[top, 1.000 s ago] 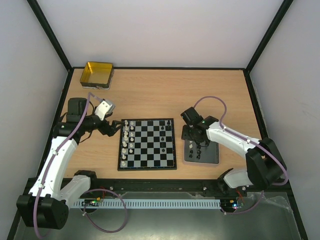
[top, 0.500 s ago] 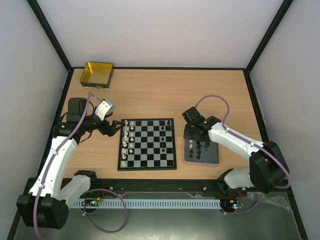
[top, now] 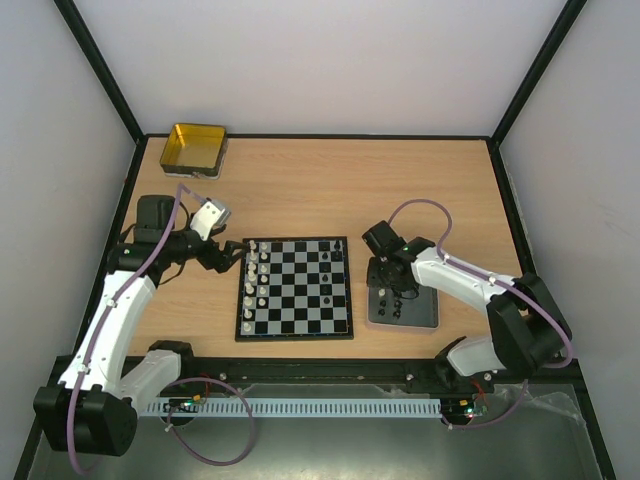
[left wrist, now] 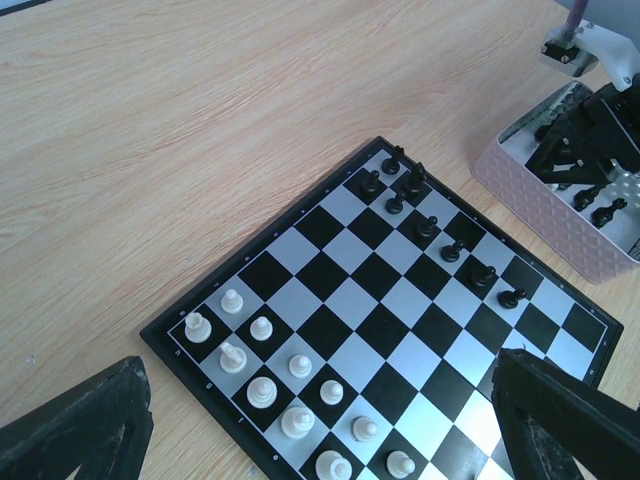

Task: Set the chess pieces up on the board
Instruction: Pick up the chess piece from the storage box.

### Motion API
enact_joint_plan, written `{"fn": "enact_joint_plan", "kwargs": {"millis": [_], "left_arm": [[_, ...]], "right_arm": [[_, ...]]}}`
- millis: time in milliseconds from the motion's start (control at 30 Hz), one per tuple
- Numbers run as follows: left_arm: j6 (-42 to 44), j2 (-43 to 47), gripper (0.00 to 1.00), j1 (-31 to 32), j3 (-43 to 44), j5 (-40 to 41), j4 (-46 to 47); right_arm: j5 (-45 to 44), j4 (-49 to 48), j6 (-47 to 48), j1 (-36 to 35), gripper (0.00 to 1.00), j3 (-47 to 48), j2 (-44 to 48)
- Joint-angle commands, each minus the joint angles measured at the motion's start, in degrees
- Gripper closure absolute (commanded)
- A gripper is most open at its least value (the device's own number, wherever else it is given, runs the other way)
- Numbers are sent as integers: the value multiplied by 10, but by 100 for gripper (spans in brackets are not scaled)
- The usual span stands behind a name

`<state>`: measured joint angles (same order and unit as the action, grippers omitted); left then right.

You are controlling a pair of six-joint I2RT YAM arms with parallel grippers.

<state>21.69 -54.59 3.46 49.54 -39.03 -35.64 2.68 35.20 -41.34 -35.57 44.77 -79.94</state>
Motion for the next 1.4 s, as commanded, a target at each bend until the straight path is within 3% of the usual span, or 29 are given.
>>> {"fn": "enact_joint_plan", "kwargs": {"millis": [0,433,1000,1300,1367], "left_arm": [[8,-4,8,-1,-1,-15,-13],[8,-1,7,-1,-2,-21,-14],[10,-12,6,11,-3,-23,-16],[10,-10,5,14,-3,-22,-15],[10,-9,5,14,-4,-22,-16]], "right_arm": [[3,-18,4,2,52,-7,-9],[-28,-32,6,2,57,-10,-40],[-49,-38,5,2,77,-11,-42],[-51,-36,6,2,79,-18,-43],[-55,-35,4,3,85,-18,-43]]}}
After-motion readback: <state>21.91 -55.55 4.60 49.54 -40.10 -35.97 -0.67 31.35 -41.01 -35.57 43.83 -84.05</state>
